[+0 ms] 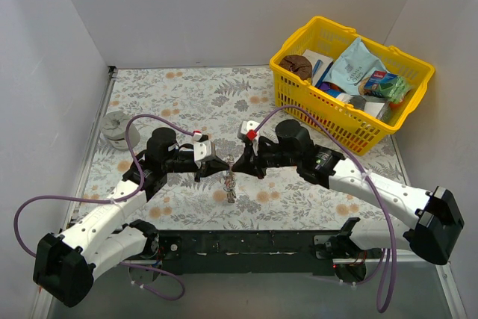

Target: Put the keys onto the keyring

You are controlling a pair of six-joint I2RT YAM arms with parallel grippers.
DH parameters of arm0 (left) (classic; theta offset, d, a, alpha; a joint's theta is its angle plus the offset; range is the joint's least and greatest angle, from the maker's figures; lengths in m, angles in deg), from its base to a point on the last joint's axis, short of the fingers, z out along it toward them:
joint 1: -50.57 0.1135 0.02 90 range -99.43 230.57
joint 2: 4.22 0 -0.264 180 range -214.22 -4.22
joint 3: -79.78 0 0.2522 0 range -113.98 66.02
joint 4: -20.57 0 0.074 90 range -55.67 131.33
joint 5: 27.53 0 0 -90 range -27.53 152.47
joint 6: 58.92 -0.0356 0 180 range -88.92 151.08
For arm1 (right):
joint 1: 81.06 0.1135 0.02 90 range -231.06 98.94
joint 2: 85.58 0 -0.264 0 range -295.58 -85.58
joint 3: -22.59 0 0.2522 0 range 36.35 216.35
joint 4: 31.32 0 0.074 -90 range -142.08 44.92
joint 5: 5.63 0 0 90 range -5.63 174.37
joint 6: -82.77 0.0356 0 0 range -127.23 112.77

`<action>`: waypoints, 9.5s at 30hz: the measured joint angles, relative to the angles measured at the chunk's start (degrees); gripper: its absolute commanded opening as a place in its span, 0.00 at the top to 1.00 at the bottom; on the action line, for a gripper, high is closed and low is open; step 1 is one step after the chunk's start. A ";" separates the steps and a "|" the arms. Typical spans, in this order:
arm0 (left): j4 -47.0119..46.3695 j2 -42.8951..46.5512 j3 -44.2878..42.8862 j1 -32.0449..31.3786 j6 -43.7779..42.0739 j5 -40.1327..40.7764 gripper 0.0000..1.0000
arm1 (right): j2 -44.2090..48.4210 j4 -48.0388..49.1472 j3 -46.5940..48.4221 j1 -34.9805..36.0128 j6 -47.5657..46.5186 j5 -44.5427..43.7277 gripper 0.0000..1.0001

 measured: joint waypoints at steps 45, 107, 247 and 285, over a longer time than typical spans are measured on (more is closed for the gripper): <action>-0.72 1.57 0.00 0.33 -1.40 -0.66 1.00 | 0.22 -2.12 0.55 0.70 2.91 -10.23 0.99; 1.25 0.96 0.00 0.22 -0.55 0.17 1.00 | -2.21 -4.22 2.10 0.59 -2.67 -5.16 0.99; -3.93 8.26 1.95 0.20 -2.16 -9.20 1.00 | 5.33 11.89 -6.67 1.27 -3.13 6.58 0.62; 7.61 -2.27 -9.62 0.04 -5.79 -7.58 0.67 | -4.37 -22.27 12.76 1.22 -15.69 -1.38 0.99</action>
